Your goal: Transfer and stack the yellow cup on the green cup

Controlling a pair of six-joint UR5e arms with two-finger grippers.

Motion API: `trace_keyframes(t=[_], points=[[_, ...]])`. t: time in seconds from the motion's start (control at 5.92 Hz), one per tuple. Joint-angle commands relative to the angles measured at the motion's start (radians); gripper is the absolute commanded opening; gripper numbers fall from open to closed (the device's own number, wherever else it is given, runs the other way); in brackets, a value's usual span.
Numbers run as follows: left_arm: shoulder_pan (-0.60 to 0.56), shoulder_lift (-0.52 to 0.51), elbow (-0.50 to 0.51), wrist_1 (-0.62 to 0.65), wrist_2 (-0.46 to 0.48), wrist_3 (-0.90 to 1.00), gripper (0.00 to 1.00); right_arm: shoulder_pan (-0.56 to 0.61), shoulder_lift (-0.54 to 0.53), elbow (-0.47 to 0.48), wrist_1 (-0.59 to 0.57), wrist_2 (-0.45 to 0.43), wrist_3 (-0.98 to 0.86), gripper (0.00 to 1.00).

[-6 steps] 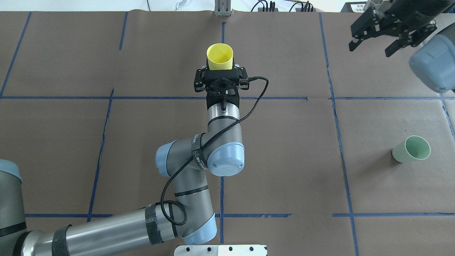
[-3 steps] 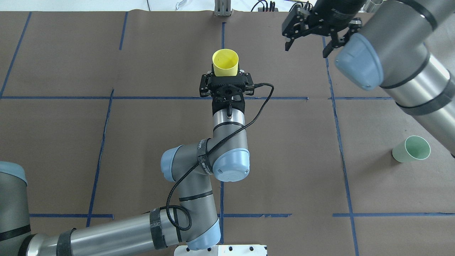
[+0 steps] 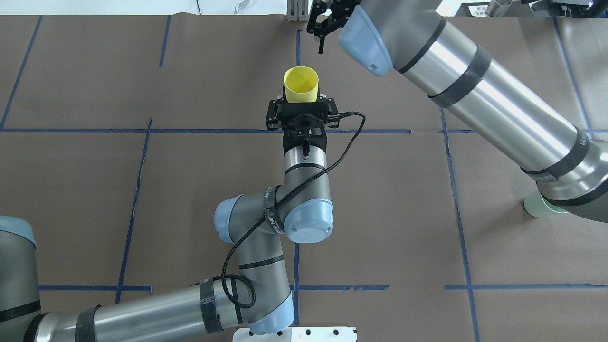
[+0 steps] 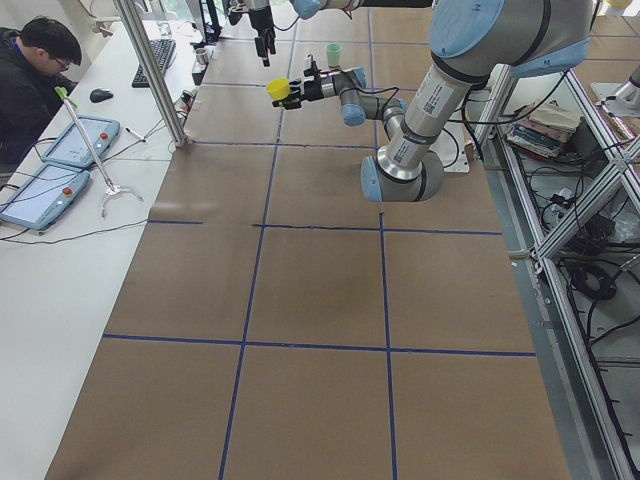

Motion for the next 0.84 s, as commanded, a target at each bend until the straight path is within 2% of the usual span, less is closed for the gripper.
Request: trace_keyframes(t=[0.0,0.68], points=[[0.0,0.001,0.0,0.0,0.0,0.0,0.4,-0.022,0.086,-0.174,-0.002,0.0,-0.1,0.96],[-0.001,0.002,0.0,-0.003,-0.002,-0.001,0.4,-0.036,0.09,-0.151,-0.012,0.0,-0.193,0.89]])
